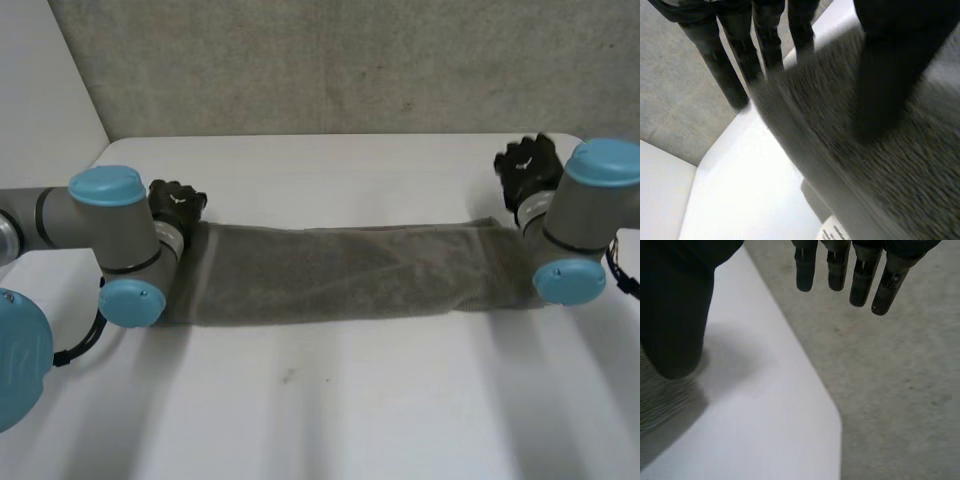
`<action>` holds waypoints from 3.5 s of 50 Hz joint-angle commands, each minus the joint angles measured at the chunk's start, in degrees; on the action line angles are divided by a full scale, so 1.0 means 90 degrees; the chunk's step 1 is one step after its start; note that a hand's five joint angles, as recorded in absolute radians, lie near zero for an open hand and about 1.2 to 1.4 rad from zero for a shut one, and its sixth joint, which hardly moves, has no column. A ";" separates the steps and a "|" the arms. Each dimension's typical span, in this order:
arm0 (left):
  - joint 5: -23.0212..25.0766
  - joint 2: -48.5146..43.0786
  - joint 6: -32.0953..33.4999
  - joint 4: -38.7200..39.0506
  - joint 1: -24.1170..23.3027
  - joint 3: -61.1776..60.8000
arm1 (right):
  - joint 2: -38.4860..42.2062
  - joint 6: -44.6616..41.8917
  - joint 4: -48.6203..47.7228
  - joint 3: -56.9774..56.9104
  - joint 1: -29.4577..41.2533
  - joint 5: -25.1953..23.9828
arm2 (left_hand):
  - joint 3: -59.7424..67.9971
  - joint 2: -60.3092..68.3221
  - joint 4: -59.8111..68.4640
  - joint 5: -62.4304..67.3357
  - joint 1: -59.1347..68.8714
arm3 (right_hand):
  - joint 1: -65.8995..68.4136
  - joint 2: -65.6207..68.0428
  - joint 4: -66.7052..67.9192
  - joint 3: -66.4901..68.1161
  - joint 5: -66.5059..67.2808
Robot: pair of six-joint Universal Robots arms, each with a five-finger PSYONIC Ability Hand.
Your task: Fold the laundry
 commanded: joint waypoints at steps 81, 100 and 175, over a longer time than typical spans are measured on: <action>-0.0243 0.3762 -0.2782 0.1316 -0.0096 -0.4589 | -0.2795 0.1498 -0.0477 0.2676 0.0317 -0.2348 | -0.1873 -0.2728 -0.1767 -0.1914 -0.1813 | 0.7497 0.7356 0.7385 0.7464 0.7313; -0.0243 0.3771 -0.2781 0.1472 -0.0126 -0.4676 | -0.0947 0.1546 -0.0235 0.2393 0.3329 -0.2557 | -0.1873 -0.2728 -0.1767 -0.1914 -0.1813 | 0.2205 0.2064 0.2094 0.2172 0.2021; -0.0253 0.3898 -0.2791 0.1765 -0.0790 -0.5087 | -0.1153 0.2436 -0.0537 0.2910 0.3535 -0.2360 | -0.1873 -0.2728 -0.1767 -0.1914 -0.1813 | 0.7497 0.7356 0.7385 0.7464 0.7313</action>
